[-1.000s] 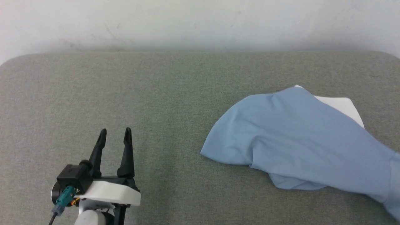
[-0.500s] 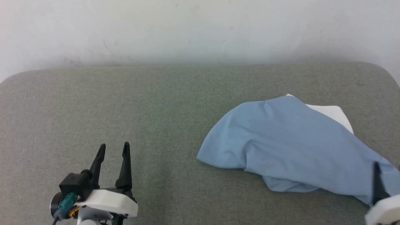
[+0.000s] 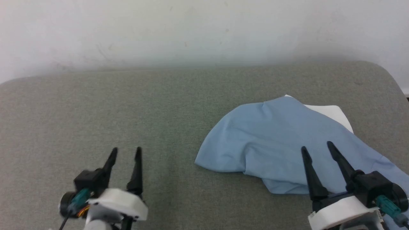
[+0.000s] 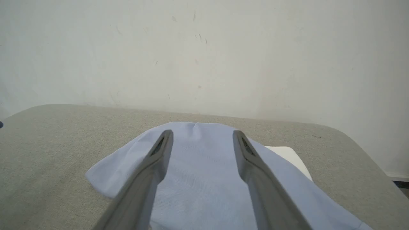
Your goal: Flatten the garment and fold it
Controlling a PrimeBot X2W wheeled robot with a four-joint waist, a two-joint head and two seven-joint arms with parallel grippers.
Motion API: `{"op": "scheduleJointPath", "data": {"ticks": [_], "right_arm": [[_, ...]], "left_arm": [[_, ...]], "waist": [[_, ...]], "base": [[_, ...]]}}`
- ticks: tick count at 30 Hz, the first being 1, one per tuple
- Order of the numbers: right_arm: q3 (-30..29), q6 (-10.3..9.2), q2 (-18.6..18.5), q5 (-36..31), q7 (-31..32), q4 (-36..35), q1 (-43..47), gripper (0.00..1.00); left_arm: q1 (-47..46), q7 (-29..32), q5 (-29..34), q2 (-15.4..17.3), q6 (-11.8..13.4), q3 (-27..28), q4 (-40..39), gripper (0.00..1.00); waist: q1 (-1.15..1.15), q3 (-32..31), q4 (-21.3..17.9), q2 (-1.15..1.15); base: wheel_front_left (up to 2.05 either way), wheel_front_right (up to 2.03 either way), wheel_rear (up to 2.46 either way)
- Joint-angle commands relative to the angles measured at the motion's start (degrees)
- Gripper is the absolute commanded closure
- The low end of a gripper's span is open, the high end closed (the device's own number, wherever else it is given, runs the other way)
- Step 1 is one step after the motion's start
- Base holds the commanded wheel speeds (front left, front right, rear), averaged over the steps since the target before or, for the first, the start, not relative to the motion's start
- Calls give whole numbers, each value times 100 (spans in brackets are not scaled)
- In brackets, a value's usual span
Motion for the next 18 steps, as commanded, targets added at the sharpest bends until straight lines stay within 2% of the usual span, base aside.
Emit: {"op": "scheduleJointPath", "data": {"ticks": [1, 9, 18], "right_arm": [[153, -4, 8, 27, -45, -58, -90, 0], [501, -4, 8, 158, -103, -2, -234, 0], [535, -4, 8, 349, -245, 222, -396, 0]], "left_arm": [[-247, 122, 93, 36, -48, -157, 75, 0], [-1361, 1341, 32, 90, -371, -1127, 956, 0], [-2233, 2970, -640, 500, -423, -2506, 1840, 0]], "waist": [[0, 168, -146, 0], [0, 522, -451, 0], [0, 803, -707, 0]], "base": [[0, 0, 0], [0, 0, 0], [0, 0, 0]]}}
